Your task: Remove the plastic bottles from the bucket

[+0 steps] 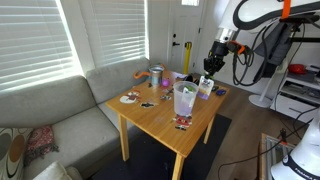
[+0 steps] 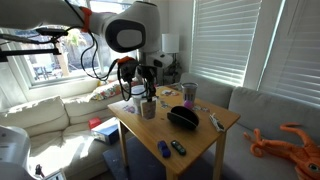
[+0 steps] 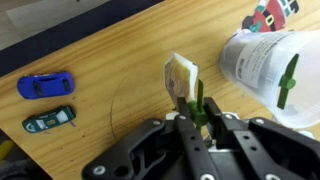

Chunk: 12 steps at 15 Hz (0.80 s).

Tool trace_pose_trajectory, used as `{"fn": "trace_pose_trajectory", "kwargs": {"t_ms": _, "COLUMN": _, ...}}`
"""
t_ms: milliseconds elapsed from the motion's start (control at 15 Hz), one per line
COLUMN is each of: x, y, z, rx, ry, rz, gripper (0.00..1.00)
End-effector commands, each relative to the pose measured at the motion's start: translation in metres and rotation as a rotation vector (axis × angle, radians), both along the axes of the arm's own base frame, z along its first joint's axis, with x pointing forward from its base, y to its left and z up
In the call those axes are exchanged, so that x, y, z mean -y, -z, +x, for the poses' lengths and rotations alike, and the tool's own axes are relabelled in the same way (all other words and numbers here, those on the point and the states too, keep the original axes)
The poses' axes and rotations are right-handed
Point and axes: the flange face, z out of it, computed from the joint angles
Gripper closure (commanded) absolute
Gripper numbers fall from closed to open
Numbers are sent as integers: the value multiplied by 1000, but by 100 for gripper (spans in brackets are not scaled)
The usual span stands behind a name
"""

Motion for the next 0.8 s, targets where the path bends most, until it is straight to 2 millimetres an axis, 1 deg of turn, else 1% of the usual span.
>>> {"fn": "trace_pose_trajectory", "kwargs": {"t_ms": 0, "x": -2, "y": 9, "z": -7, "rx": -31, "ry": -70, "rz": 19, "gripper": 95}}
{"fn": "trace_pose_trajectory", "kwargs": {"t_ms": 200, "x": -1, "y": 19, "z": -10, "rx": -70, "ry": -97, "rz": 6, "gripper": 95}}
{"fn": "trace_pose_trajectory", "kwargs": {"t_ms": 400, "x": 1, "y": 23, "z": -10, "rx": -93, "ry": -113, "rz": -1, "gripper": 95}}
{"fn": "trace_pose_trajectory", "kwargs": {"t_ms": 467, "x": 2, "y": 24, "z": -11, "rx": -97, "ry": -118, "rz": -2, "gripper": 92}}
{"fn": "trace_pose_trajectory", "kwargs": {"t_ms": 600, "x": 3, "y": 26, "z": -12, "rx": -105, "ry": -120, "rz": -7, "gripper": 95}}
{"fn": "trace_pose_trajectory", "kwargs": {"t_ms": 667, "x": 4, "y": 26, "z": -12, "rx": -108, "ry": -122, "rz": -10, "gripper": 81}}
{"fn": "trace_pose_trajectory", "kwargs": {"t_ms": 733, "x": 5, "y": 25, "z": -12, "rx": -102, "ry": -117, "rz": -11, "gripper": 54}}
